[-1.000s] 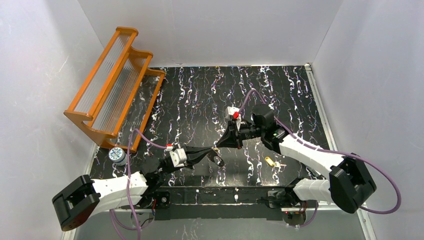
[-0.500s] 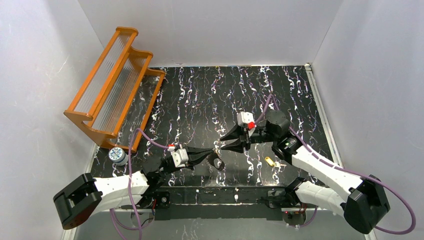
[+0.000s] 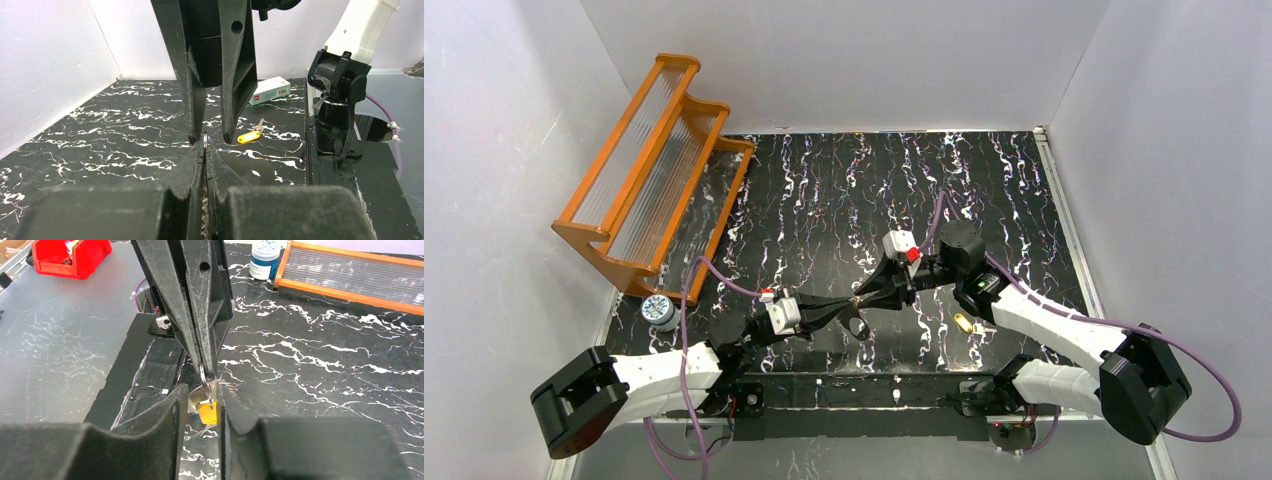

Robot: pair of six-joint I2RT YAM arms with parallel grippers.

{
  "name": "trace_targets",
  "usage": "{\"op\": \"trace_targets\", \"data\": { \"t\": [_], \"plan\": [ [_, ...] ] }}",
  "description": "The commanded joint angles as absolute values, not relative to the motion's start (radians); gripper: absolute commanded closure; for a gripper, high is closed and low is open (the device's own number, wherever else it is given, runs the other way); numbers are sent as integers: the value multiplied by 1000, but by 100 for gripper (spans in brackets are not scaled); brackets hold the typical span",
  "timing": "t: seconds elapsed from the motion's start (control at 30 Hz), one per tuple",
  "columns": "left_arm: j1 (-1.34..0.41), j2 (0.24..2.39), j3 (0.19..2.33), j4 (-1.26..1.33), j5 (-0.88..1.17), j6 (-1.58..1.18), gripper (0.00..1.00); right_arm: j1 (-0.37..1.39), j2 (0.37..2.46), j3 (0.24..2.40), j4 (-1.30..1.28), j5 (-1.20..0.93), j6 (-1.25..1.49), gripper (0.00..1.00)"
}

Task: Put the keys on the keyring
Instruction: Adjust the key on the keyring.

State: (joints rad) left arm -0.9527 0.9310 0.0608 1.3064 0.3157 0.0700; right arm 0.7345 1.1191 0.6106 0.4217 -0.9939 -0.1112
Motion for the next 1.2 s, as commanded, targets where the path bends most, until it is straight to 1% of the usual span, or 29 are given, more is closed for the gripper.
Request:
{"op": "trace_targets", "data": {
  "t": [0.0, 0.1, 0.13, 0.17, 0.27, 0.33, 0.37, 0.4, 0.43, 0.47, 0.5, 0.57, 0.7, 0.8, 0.93, 1.03, 1.17],
  "plan": [
    [-957, 924, 94, 1364, 322, 68, 100, 743, 1134, 647, 476, -1026, -106, 70],
    [-957, 927, 95, 1364, 321, 65, 100, 744, 1145, 654, 475, -1026, -100, 85],
    [-957, 927, 95, 1363, 320, 63, 100, 744, 1146, 656, 473, -1024, -100, 95],
    [-958, 927, 95, 1362, 319, 61, 100, 744, 1147, 659, 469, -1020, -100, 99],
    [-957, 929, 94, 1362, 317, 47, 100, 744, 1142, 669, 429, -993, -113, 99],
    [-957, 930, 92, 1357, 310, 30, 100, 744, 1136, 690, 358, -965, -149, 99],
    [-957, 927, 90, 1348, 303, 23, 95, 744, 1135, 705, 307, -948, -171, 99],
    [-957, 915, 88, 1334, 295, 19, 81, 745, 1133, 722, 236, -925, -193, 99],
    [-957, 902, 88, 1308, 289, 15, 72, 745, 1134, 740, 176, -901, -217, 99],
    [-958, 887, 91, 1276, 283, 14, 66, 745, 1136, 759, 121, -881, -241, 99],
    [-957, 871, 95, 1236, 276, 17, 61, 745, 1139, 776, 68, -858, -270, 99],
    [-957, 838, 117, 1125, 258, 41, 56, 746, 1150, 816, -43, -818, -312, 99],
    [-957, 811, 224, 812, 209, 111, 54, 747, 1196, 911, -240, -753, -388, 99],
    [-957, 826, 290, 649, 203, 157, 54, 761, 1232, 964, -323, -690, -406, 99],
    [-957, 863, 346, 573, 203, 193, 58, 800, 1289, 1017, -395, -609, -410, 99],
    [-957, 904, 374, 551, 226, 211, 63, 827, 1328, 1054, -458, -575, -429, 99],
    [-957, 951, 394, 540, 245, 234, 69, 841, 1334, 1058, -447, -577, -433, 99]
  ]
}}
